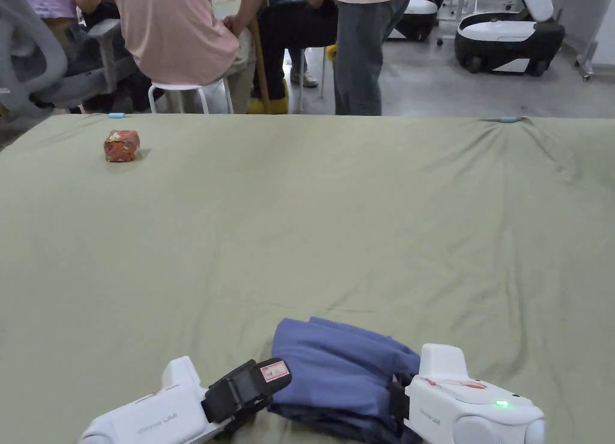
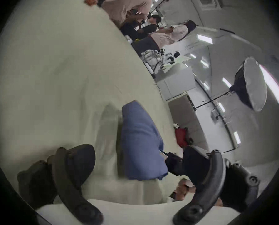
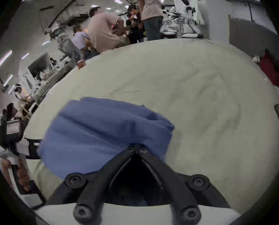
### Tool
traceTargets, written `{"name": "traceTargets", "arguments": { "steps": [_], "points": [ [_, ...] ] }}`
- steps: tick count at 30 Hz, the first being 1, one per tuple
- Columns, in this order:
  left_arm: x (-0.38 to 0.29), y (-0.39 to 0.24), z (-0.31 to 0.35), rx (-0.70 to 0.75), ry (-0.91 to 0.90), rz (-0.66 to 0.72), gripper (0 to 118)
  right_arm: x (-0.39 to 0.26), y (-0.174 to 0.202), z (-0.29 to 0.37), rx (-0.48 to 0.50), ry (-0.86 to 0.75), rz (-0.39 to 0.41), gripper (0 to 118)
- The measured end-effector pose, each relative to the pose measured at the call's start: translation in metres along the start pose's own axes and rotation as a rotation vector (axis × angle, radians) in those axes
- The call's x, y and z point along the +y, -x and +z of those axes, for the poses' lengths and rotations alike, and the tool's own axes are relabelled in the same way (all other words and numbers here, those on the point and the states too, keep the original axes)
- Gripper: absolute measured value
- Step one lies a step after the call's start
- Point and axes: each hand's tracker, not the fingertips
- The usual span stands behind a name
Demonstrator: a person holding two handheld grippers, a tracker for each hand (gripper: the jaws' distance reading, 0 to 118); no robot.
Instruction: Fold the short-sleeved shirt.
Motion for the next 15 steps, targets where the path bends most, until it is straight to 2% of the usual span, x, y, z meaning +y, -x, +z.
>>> {"name": "traceTargets", "arguments": {
  "steps": [2,4,5,6,8,10,12,15],
  "points": [
    [-0.003,0.003,-0.031,-0.057,0.086,0.033,107,0.005,0.001,0.001,-0.008,0.008,0.017,0],
    [-0.005,0.001,-0.058,-0.127,0.134,0.03,90,0.006,0.006,0.0,-0.037,0.001,0.1,0],
    [-0.006,-0.001,-0.071,-0.092,0.109,0.032,67,0.006,0.008,0.001,-0.046,-0.006,0.122,0],
    [-0.005,-0.001,-0.079,-0.056,0.091,0.039,36,0.006,0.012,0.002,-0.059,-0.01,0.147,0],
    [-0.003,-0.001,-0.083,0.028,0.068,0.02,31,0.006,0.019,0.007,-0.092,-0.023,0.204,0],
    [-0.003,-0.01,-0.074,0.016,0.072,-0.029,30,0.01,0.031,0.014,-0.105,-0.028,0.225,0],
    [0.002,-0.021,-0.06,0.071,0.078,-0.145,29,0.014,0.047,0.02,-0.09,-0.049,0.258,0],
    [0.018,-0.022,-0.031,0.102,0.057,-0.184,29,0.023,0.08,0.021,-0.08,-0.078,0.294,0]
  ]
}}
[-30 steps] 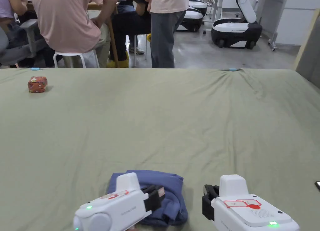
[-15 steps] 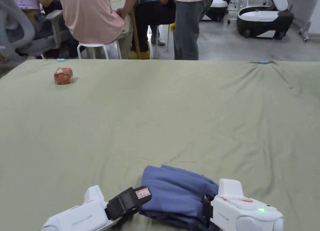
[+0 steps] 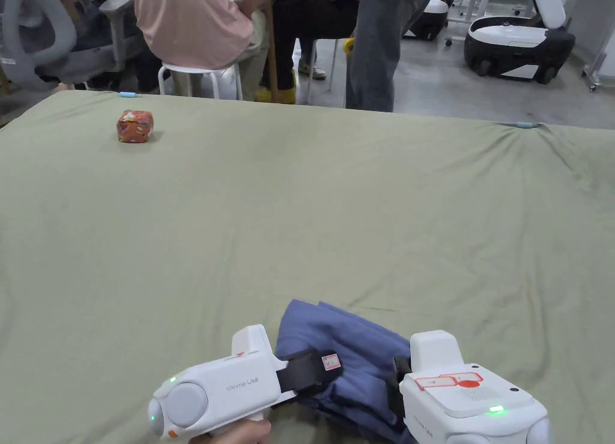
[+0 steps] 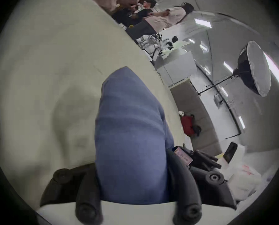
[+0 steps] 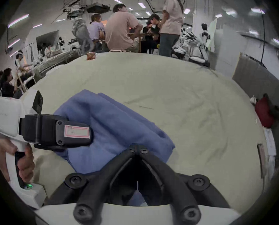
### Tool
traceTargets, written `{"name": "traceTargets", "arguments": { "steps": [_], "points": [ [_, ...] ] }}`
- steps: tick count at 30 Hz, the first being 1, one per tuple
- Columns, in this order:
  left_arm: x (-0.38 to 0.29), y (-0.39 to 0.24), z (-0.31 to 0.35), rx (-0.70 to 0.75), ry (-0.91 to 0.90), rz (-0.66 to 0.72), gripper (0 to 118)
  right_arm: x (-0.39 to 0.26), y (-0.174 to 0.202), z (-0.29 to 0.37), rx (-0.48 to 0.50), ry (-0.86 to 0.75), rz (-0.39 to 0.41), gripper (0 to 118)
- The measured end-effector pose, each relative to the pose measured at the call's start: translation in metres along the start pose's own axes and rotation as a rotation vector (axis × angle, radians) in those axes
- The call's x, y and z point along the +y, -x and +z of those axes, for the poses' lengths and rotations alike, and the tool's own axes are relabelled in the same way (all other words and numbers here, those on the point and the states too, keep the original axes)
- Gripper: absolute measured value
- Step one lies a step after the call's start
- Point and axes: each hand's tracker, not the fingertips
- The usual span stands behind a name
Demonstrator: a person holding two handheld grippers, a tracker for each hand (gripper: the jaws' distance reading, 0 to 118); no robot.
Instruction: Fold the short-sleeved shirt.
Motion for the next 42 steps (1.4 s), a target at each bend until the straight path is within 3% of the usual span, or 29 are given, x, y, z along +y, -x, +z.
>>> {"name": "traceTargets", "arguments": {
  "steps": [21,26,32,33,34,36,37,38,40,42],
  "points": [
    [0.178,0.162,0.263,0.334,-0.152,-0.102,29,0.123,0.259,-0.092,0.193,-0.068,0.143,0],
    [0.201,0.196,0.297,0.369,-0.142,-0.082,29,0.141,0.293,-0.108,0.238,-0.067,0.166,0],
    [0.188,0.209,0.3,0.354,-0.155,-0.089,30,0.146,0.295,-0.116,0.25,-0.065,0.185,0],
    [0.187,0.209,0.303,0.346,-0.172,-0.09,36,0.148,0.294,-0.118,0.248,-0.064,0.191,0],
    [0.188,0.209,0.308,0.361,-0.19,-0.089,48,0.15,0.292,-0.119,0.25,-0.065,0.193,0],
    [0.191,0.206,0.326,0.492,-0.284,-0.085,89,0.148,0.288,-0.112,0.253,-0.071,0.184,0],
    [0.192,0.204,0.335,0.544,-0.324,-0.071,100,0.149,0.286,-0.111,0.255,-0.073,0.18,0],
    [0.194,0.201,0.346,0.576,-0.353,-0.062,100,0.151,0.282,-0.11,0.258,-0.076,0.174,0],
    [0.194,0.188,0.362,0.6,-0.371,-0.043,83,0.148,0.275,-0.1,0.267,-0.084,0.14,0],
    [0.187,0.164,0.369,0.637,-0.378,-0.088,36,0.151,0.262,-0.092,0.267,-0.102,0.1,0]
  ]
}}
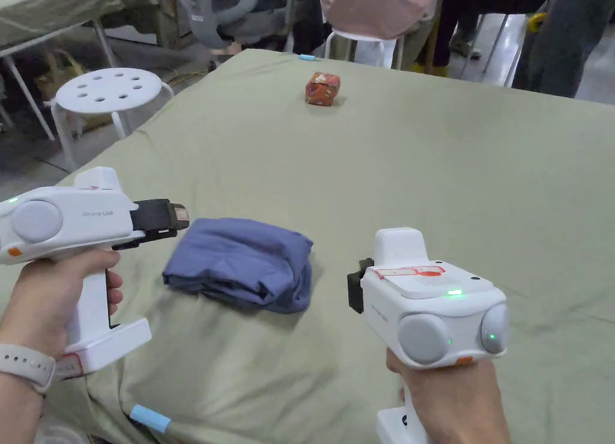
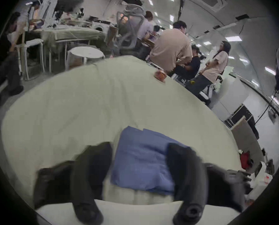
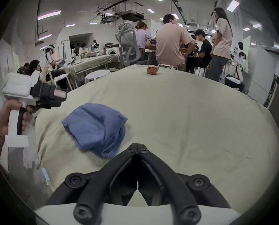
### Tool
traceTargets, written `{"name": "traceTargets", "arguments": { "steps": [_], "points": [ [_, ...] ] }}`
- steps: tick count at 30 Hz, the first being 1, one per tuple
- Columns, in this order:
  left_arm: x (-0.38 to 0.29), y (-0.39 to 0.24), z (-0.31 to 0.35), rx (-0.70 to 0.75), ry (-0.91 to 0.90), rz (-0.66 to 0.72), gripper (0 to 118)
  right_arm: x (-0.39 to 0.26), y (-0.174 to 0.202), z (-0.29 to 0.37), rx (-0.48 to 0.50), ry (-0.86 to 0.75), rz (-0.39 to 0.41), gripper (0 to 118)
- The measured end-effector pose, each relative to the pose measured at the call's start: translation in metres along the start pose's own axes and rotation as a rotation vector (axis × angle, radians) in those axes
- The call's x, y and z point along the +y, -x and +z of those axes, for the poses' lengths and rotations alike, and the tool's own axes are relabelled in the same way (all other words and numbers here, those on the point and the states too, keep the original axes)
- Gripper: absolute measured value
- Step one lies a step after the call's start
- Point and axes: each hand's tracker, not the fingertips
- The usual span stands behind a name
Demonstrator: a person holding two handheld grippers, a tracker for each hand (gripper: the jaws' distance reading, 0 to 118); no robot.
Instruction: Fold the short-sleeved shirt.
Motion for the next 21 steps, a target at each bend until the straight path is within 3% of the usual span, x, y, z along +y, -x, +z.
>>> {"name": "traceTargets", "arguments": {
  "steps": [2,5,9,12,16,21],
  "points": [
    [-0.009,-0.03,0.014,0.067,-0.043,-0.085,0,-0.003,-0.009,0.02,-0.014,-0.026,-0.017,0],
    [-0.03,-0.09,0.025,0.053,-0.094,-0.187,0,-0.006,-0.04,0.053,-0.052,-0.074,-0.046,0],
    [-0.065,-0.195,0.03,0.002,-0.191,-0.328,0,-0.02,-0.097,0.113,-0.197,-0.138,-0.043,0],
    [-0.09,-0.277,0.031,-0.019,-0.284,-0.473,0,-0.027,-0.153,0.161,-0.252,-0.195,-0.038,0],
    [-0.113,-0.378,0.048,-0.085,-0.371,-0.554,0,-0.043,-0.216,0.241,-0.413,-0.264,-0.073,0],
    [-0.13,-0.474,0.093,-0.133,-0.534,-0.619,0,-0.067,-0.258,0.343,-0.552,-0.359,-0.005,0]
  ]
}}
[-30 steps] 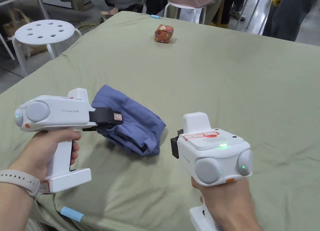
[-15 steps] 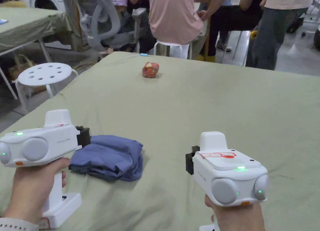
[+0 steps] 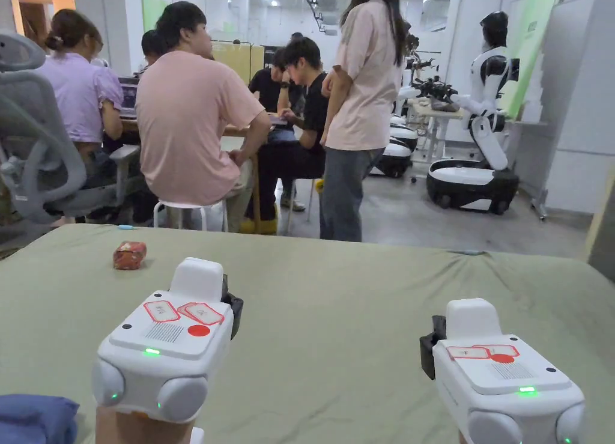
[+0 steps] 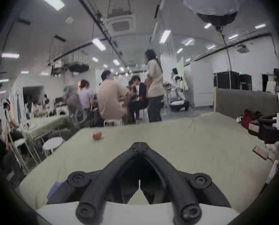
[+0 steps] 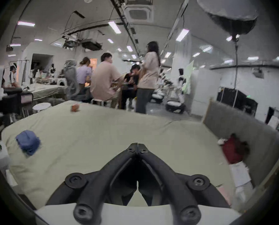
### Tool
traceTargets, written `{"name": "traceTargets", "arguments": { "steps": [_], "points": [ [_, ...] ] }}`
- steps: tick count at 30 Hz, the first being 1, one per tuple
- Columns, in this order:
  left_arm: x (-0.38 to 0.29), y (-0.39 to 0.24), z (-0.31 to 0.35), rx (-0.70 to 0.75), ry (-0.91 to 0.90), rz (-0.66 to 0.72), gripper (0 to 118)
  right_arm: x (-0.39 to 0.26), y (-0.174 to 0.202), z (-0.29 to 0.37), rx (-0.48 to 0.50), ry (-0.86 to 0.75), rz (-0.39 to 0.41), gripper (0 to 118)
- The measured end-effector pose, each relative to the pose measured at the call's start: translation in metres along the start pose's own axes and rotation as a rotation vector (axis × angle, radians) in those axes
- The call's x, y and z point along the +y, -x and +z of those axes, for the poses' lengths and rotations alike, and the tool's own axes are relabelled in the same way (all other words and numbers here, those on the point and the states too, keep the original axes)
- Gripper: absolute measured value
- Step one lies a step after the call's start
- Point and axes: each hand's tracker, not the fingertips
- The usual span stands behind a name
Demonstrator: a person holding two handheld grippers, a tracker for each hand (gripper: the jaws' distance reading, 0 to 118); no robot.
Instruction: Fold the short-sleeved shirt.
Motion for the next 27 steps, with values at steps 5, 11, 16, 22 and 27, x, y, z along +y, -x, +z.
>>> {"name": "traceTargets", "arguments": {
  "steps": [5,11,16,22,27],
  "points": [
    [0.025,-0.036,0.035,-0.003,-0.097,0.041,0,0.011,-0.037,0.046,-0.038,-0.065,-0.023,0],
    [0.024,-0.05,0.061,0.007,-0.108,0.025,0,0.009,-0.033,0.061,-0.021,-0.091,-0.057,0],
    [0.031,-0.046,0.063,-0.002,-0.093,0.024,0,0.006,-0.018,0.046,-0.002,-0.106,-0.033,0],
    [0.034,-0.044,0.071,0.0,-0.11,0.011,22,0.001,-0.015,0.045,0.005,-0.101,-0.055,34],
    [0.03,-0.047,0.076,-0.017,-0.136,0.008,93,-0.007,-0.014,0.038,-0.002,-0.068,-0.057,109]
  ]
}}
